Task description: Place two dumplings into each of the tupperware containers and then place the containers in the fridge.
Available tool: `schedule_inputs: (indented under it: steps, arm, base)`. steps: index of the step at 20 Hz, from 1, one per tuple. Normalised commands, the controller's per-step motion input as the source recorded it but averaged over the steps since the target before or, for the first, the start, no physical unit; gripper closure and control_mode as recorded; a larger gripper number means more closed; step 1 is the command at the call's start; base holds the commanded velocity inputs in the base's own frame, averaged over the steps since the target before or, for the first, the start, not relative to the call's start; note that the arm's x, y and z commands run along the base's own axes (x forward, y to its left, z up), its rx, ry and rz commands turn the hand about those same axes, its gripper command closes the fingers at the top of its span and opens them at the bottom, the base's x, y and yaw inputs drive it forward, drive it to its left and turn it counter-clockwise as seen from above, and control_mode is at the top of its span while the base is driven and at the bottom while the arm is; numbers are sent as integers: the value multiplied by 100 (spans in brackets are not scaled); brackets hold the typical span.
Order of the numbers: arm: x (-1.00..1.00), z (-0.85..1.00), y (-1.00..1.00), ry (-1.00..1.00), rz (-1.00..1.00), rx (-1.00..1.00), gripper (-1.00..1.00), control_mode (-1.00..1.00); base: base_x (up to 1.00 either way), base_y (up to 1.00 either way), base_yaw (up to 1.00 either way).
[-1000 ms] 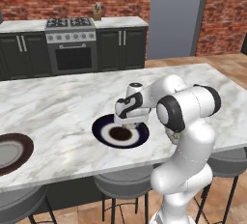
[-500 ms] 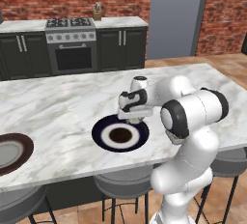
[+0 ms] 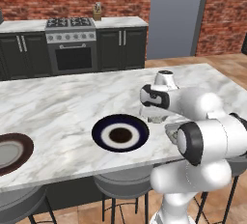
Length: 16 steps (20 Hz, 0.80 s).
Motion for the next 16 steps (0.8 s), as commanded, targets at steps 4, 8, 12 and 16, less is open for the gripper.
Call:
schedule_inputs:
  steps: [4,8,12,16]
  arm:
    - [-52,0,-100,0,-2,0,100,-100]
    - [-10,0,-99,3,-1,0,100,-100]
    - [16,0,-87,5,0,0,100,-100]
    - [21,-6,-47,5,0,0,100,-100]
  base:
    - [0,0,0]
    - [0,0,0]
    - [0,0,0]
    - [0,0,0]
